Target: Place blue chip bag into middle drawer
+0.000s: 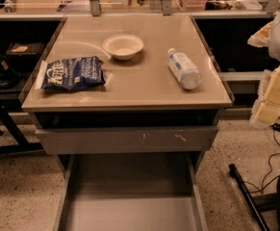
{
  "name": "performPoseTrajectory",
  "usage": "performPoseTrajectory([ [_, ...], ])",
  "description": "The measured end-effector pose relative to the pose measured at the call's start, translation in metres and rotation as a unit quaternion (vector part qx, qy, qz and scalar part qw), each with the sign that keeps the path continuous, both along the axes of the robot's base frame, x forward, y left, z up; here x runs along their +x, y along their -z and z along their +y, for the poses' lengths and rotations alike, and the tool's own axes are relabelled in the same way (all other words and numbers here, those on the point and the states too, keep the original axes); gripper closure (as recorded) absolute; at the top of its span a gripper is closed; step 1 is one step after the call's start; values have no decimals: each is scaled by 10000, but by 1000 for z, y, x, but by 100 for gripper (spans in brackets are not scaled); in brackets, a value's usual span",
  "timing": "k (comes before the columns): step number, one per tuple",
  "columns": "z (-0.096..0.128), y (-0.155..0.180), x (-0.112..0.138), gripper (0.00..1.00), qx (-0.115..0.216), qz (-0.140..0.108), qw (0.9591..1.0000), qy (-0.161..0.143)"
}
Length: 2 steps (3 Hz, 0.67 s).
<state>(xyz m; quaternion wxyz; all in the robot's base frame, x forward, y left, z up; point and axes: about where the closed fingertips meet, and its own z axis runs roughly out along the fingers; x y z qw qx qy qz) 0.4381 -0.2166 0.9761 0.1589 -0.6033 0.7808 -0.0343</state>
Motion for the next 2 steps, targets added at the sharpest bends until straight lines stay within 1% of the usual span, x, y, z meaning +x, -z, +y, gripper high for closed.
performPoseTrajectory([
  [1, 8, -4, 5, 0, 48, -66, 10000, -33],
  [2, 40, -11, 16, 0, -77, 1, 9994, -330],
])
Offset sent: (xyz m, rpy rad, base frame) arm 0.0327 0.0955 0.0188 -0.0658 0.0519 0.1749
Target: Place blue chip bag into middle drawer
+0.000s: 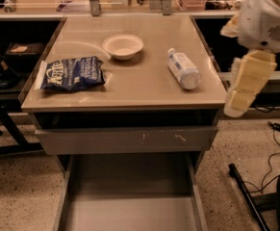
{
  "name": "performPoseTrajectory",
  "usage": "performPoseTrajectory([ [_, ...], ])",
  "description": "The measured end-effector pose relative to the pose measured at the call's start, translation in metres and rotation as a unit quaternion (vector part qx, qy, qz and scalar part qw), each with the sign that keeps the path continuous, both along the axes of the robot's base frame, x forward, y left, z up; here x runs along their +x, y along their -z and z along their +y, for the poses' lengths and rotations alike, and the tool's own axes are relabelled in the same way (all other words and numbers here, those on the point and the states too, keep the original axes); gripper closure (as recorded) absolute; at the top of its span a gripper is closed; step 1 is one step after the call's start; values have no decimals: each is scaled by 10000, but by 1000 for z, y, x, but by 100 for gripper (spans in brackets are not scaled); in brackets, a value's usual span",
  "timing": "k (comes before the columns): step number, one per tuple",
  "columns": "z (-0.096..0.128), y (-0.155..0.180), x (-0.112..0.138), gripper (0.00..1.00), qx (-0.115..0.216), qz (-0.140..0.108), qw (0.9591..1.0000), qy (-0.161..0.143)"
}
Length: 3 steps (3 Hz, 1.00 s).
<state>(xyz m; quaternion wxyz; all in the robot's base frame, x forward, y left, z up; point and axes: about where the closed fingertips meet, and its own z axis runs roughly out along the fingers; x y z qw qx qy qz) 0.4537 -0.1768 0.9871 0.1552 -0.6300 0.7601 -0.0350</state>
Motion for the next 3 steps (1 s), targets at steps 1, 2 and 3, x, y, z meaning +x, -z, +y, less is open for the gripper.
performPoseTrajectory([
  [1, 61, -7, 13, 0, -99, 34, 9985, -537],
  [2, 63, -8, 15, 0, -79, -21, 9985, -546],
  [3, 96, -15, 36, 0, 190, -289, 9970, -697],
])
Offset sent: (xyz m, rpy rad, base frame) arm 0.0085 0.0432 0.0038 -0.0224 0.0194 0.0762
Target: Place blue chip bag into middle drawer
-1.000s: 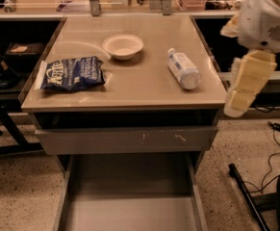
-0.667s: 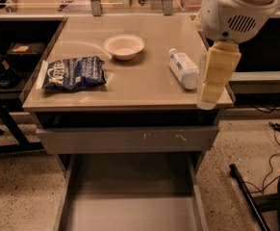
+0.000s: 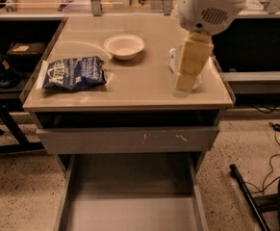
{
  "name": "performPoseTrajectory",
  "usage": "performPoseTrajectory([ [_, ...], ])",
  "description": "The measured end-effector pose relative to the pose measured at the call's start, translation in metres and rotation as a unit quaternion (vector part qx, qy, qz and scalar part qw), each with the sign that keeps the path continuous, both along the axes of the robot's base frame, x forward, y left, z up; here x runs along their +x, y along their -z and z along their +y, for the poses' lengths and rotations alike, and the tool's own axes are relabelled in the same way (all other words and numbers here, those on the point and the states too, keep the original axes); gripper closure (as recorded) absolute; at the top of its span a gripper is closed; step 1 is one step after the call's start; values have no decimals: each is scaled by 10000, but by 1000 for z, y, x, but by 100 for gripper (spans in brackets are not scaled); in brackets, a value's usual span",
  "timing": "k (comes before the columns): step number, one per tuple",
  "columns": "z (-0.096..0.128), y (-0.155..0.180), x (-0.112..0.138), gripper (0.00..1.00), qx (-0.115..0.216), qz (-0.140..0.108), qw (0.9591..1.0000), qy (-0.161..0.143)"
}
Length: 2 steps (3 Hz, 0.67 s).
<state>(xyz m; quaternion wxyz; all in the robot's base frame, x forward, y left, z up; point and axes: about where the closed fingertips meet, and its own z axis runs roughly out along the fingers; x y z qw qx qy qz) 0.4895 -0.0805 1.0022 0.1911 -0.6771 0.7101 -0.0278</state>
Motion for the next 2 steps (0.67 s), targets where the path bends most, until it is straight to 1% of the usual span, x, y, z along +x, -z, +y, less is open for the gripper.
performPoseTrajectory([
  [1, 49, -10, 36, 0, 160, -143, 9992, -325],
  [2, 102, -12, 69, 0, 123, -103, 9978, -645],
])
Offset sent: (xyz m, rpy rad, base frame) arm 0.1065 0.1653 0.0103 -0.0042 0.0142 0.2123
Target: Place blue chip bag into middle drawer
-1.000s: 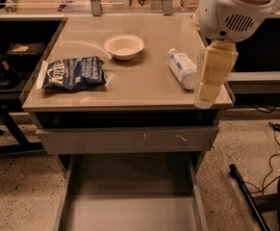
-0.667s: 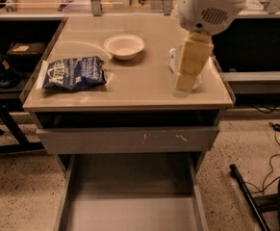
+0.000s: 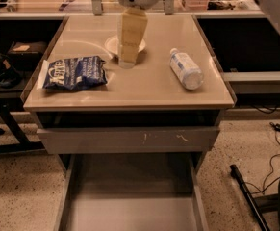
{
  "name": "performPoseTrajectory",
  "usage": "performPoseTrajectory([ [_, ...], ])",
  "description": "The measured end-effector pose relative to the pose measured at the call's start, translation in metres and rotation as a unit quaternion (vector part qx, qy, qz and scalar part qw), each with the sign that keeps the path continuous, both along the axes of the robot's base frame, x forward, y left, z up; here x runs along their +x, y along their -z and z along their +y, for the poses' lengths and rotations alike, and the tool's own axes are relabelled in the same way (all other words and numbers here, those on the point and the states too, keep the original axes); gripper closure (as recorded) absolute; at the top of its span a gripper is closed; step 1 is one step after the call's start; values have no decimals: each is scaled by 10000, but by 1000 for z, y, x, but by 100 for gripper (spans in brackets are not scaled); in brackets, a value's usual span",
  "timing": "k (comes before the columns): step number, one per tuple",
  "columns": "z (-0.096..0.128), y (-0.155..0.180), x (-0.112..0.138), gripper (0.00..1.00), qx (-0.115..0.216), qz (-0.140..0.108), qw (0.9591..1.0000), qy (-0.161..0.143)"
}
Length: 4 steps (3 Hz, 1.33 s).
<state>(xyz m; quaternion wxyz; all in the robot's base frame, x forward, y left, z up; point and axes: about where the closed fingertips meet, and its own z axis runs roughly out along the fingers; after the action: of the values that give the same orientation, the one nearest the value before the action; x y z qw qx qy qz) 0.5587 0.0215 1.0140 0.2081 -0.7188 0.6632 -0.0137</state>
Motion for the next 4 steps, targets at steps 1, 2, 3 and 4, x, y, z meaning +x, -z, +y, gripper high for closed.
performPoseTrajectory([
  [1, 16, -5, 2, 0, 71, -67, 9999, -119],
  [2, 27, 3, 10, 0, 183, -45, 9997, -159],
  [3, 54, 16, 39, 0, 211, 19, 9995, -231],
  [4, 82, 39, 70, 0, 152, 204, 9994, -240],
])
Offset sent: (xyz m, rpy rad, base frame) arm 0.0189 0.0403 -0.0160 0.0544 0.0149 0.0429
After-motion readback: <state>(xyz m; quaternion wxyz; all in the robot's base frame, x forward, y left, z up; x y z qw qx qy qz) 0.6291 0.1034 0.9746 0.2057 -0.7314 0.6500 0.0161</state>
